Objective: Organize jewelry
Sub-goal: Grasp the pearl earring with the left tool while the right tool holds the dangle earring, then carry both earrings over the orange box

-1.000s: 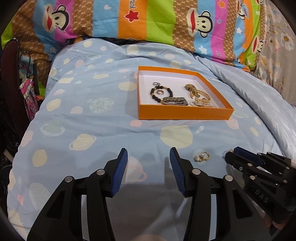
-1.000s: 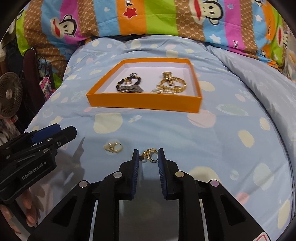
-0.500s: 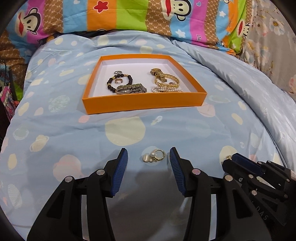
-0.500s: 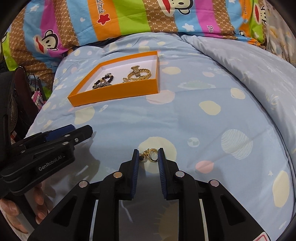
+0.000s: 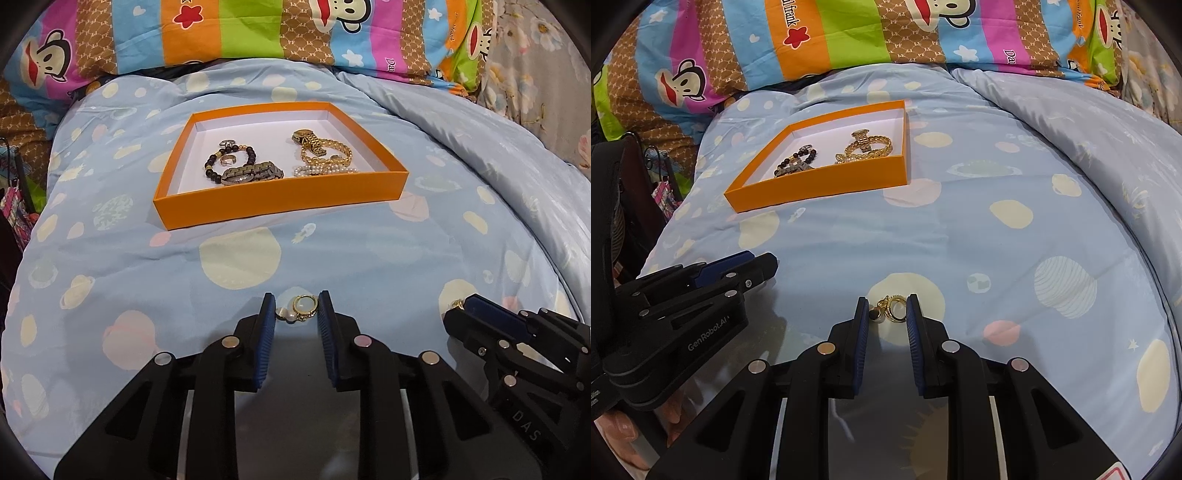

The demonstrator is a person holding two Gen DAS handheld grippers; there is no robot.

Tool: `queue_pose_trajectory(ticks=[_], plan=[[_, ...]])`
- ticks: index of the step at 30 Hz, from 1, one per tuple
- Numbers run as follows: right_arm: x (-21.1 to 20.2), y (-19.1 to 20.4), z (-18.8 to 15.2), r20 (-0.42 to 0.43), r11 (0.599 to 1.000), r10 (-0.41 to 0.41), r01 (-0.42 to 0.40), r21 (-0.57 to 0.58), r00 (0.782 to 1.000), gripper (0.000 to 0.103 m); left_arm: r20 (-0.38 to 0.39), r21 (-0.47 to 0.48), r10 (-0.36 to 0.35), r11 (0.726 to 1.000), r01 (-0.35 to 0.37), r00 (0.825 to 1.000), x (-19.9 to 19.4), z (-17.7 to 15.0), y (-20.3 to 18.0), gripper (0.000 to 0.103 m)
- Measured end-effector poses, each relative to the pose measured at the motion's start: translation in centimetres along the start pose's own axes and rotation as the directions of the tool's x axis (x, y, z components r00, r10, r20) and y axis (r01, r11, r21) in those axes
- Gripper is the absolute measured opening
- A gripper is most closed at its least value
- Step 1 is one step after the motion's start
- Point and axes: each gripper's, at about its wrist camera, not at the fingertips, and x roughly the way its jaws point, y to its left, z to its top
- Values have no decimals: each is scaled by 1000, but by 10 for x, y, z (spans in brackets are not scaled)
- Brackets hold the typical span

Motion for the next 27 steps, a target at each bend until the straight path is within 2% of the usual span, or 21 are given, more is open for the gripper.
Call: queue_pose_trajectory(ticks=[6, 10, 18, 23, 27], plan=[[0, -1, 0, 3, 1000, 6, -6, 6, 1000, 20, 52, -26, -8, 1000, 9, 999, -12, -1, 4, 23], [-1, -2, 0, 6, 1000, 10, -10, 11, 1000, 20, 60, -54, -8, 998, 11, 998, -16, -3, 11, 23], [-11, 2, -2, 44, 1000, 30, -30, 8, 999, 20, 77, -66, 32, 997, -26, 997, -34, -8, 24, 23], [-17, 13, 10, 81, 999, 48, -46, -15, 996, 20, 122, -58, 86, 995, -79, 989, -51, 14, 32, 23], [-21, 24, 33, 126, 998, 52, -46, -46, 991, 20, 165, -81, 101, 993, -89, 981, -57, 43, 42, 23]])
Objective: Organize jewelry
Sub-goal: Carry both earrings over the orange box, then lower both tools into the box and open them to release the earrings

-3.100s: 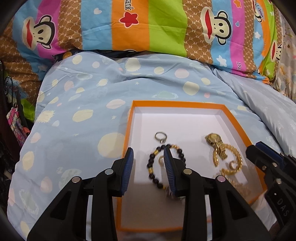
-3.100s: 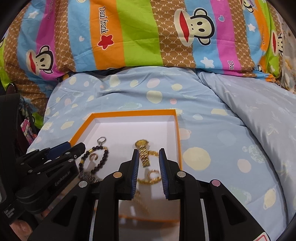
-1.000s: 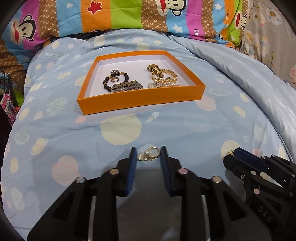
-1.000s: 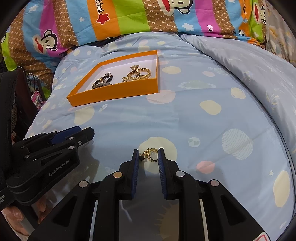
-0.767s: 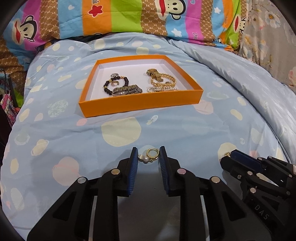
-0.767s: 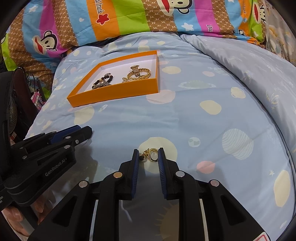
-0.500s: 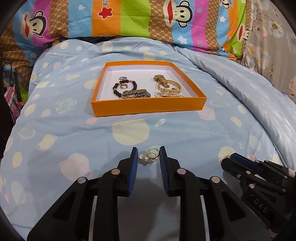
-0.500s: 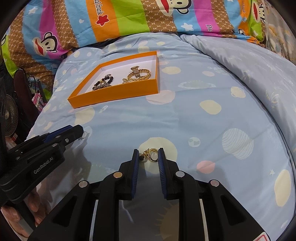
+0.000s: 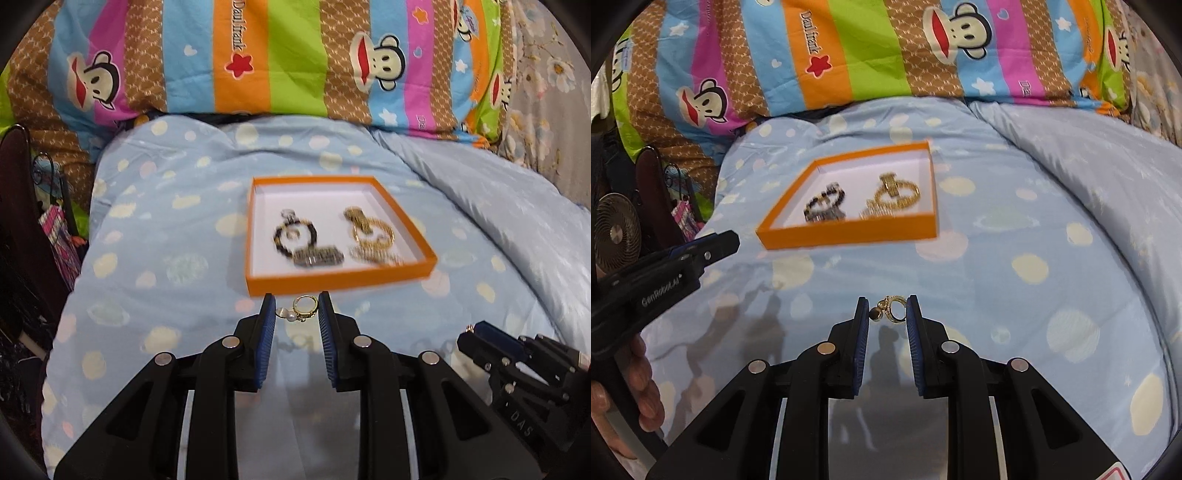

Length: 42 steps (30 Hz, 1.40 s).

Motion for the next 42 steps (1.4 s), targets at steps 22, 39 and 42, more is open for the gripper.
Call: queue_pose_trajectory(ticks=[22, 39, 42], plan=[[71, 8, 109, 147, 1000, -7, 8, -9, 989, 20, 39, -74, 38, 997, -35, 998, 96, 85, 7, 23], [122, 6, 139, 131, 999, -18, 24, -45, 991, 20, 31, -45, 80, 996, -78, 996, 136, 100, 11, 23], [124, 4, 137, 125, 999, -20, 26, -45, 992, 20, 30, -35, 85, 996, -84, 996, 137, 99, 10, 23]])
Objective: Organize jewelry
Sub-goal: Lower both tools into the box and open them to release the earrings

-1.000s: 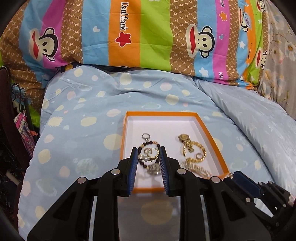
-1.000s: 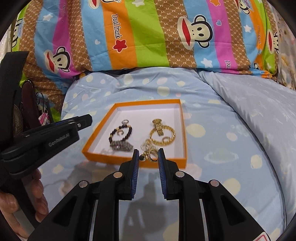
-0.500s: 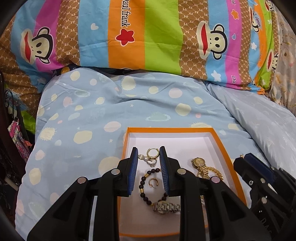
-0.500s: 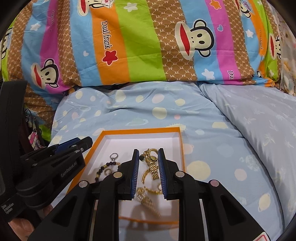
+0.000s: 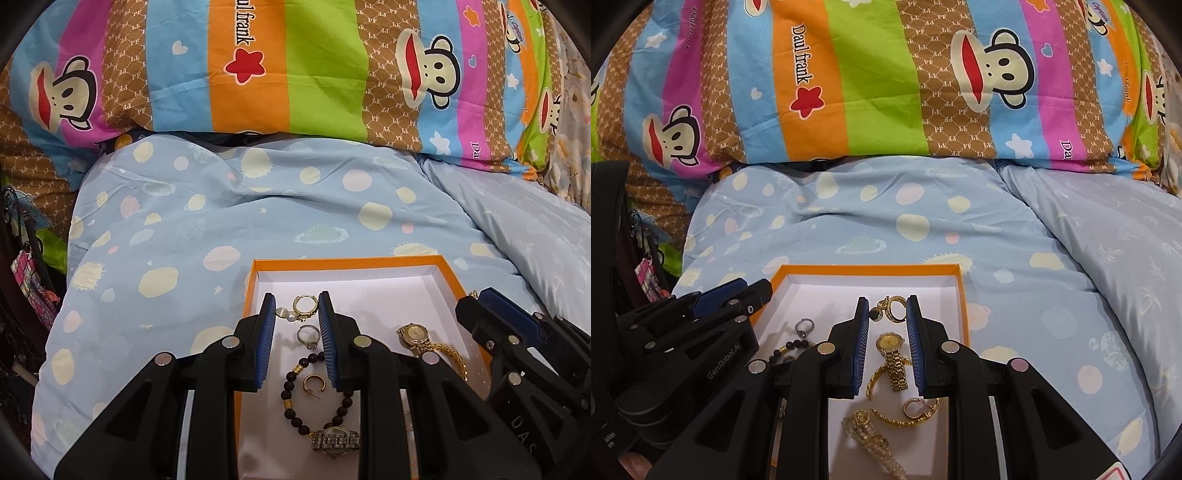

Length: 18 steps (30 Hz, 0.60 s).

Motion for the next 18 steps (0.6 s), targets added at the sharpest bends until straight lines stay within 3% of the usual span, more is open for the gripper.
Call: queue_pose_trajectory(ticks=[18], plan=[[5, 3, -2, -11, 1000, -5, 4, -21, 1000, 20, -2, 8, 8, 1000, -8, 1000, 2, 1, -2, 23]])
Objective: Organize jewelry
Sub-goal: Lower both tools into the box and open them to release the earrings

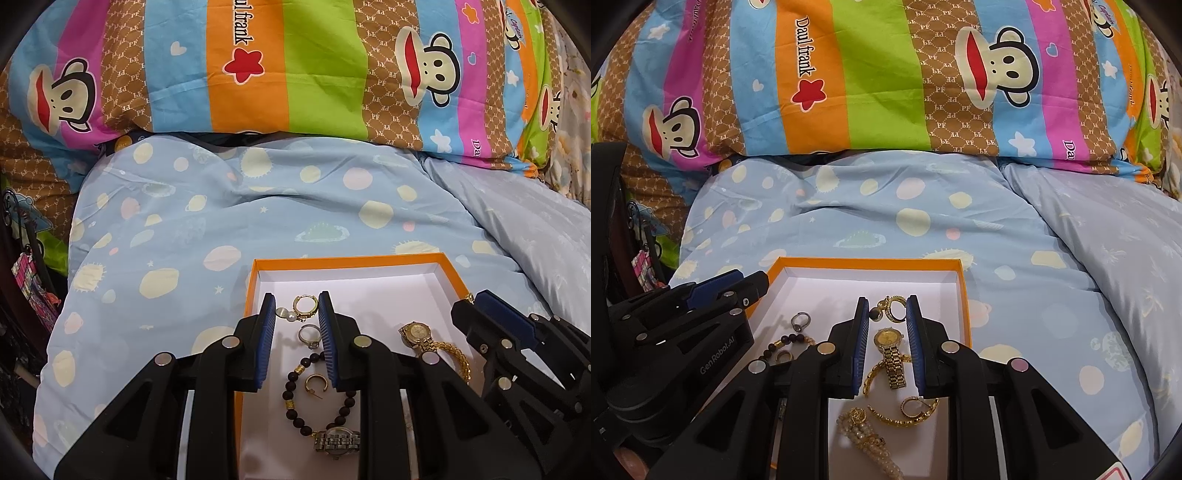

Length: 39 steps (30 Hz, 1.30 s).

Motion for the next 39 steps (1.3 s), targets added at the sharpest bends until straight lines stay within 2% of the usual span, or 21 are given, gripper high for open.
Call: queue_pose_trajectory(ticks=[39], plan=[[11, -1, -6, -30, 1000, -3, 3, 11, 1000, 20, -20, 1, -8, 1000, 8, 1000, 7, -4, -2, 24]])
